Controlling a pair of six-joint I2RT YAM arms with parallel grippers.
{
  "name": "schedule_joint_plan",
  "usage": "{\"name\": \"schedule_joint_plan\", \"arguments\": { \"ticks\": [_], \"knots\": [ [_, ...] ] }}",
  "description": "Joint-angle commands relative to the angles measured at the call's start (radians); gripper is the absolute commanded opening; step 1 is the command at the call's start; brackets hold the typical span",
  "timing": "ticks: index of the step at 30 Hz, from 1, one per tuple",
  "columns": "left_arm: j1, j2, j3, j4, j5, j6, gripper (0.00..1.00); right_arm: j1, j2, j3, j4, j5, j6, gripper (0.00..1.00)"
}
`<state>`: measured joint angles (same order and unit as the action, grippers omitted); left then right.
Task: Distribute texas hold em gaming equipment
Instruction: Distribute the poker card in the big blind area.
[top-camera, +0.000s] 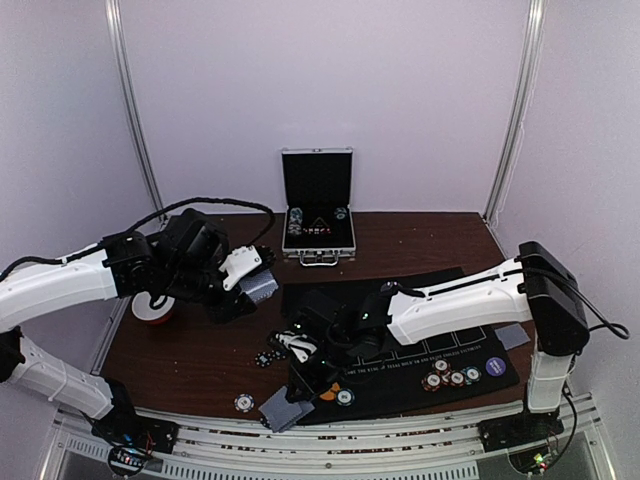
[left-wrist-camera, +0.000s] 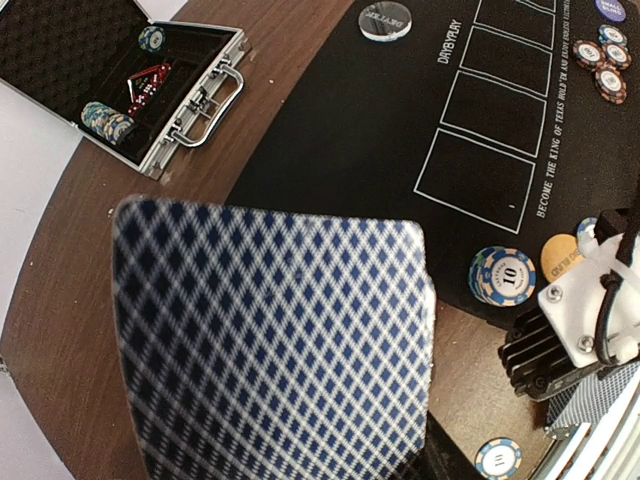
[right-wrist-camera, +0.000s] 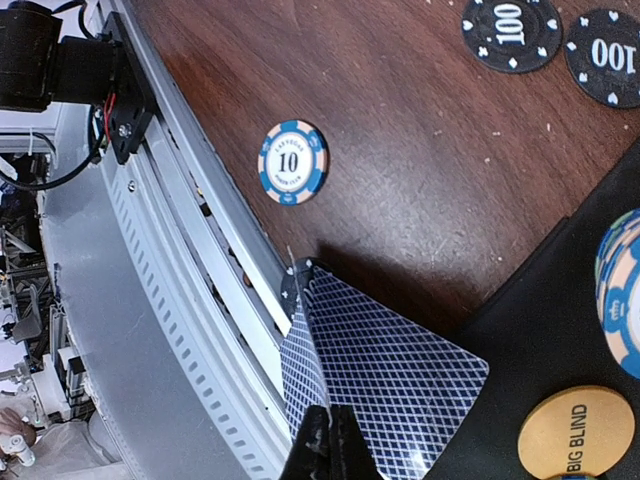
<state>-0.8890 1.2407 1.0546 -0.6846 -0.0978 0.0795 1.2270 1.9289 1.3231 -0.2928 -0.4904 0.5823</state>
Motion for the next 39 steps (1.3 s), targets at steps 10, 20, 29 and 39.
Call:
{"name": "schedule_joint_plan", "arguments": {
  "ticks": [10, 20, 29, 39],
  "knots": [
    [0.013, 0.004, 0.013, 0.017, 0.007, -0.001, 0.46, -0.014, 0.033, 0.093, -0.196, 0.104, -0.084, 0.11],
    [0.015, 0.006, 0.015, 0.016, 0.012, 0.002, 0.46, -0.019, -0.031, 0.150, -0.301, 0.205, -0.109, 0.28],
    [0.015, -0.007, 0.017, 0.016, 0.080, 0.031, 0.46, -0.147, -0.387, 0.037, -0.100, 0.240, -0.156, 0.66],
    [0.015, -0.009, 0.042, 0.008, 0.159, 0.054, 0.44, -0.292, -0.404, -0.051, 0.441, 0.060, -0.182, 0.86]
  ]
}}
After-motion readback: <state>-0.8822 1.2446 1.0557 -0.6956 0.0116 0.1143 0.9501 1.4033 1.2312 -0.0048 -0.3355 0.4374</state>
